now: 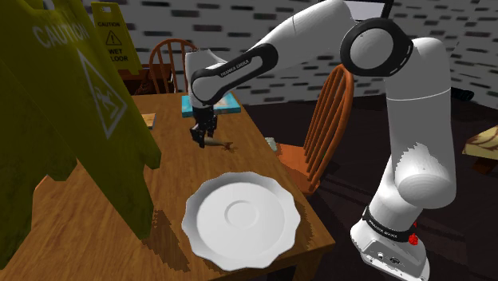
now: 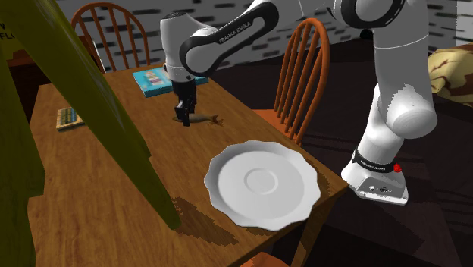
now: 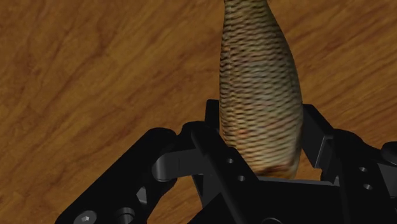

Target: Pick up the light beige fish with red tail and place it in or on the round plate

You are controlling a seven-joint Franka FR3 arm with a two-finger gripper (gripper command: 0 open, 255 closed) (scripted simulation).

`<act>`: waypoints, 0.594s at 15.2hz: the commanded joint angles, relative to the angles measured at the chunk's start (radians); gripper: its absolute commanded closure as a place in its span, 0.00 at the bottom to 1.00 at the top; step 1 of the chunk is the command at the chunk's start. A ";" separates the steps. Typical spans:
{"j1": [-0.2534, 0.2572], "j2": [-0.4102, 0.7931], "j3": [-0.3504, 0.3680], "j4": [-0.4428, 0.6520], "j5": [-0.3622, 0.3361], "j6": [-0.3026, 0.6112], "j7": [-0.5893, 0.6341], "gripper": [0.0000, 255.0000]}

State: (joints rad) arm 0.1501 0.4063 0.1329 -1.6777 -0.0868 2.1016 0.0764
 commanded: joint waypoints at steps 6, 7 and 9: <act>-0.002 -0.030 0.002 0.047 0.006 -0.078 -0.007 1.00; -0.002 -0.034 0.002 0.055 0.007 -0.090 -0.008 1.00; -0.002 -0.041 0.003 0.072 0.009 -0.114 -0.009 1.00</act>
State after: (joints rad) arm 0.1483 0.3689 0.1356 -1.6136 -0.0789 1.9993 0.0688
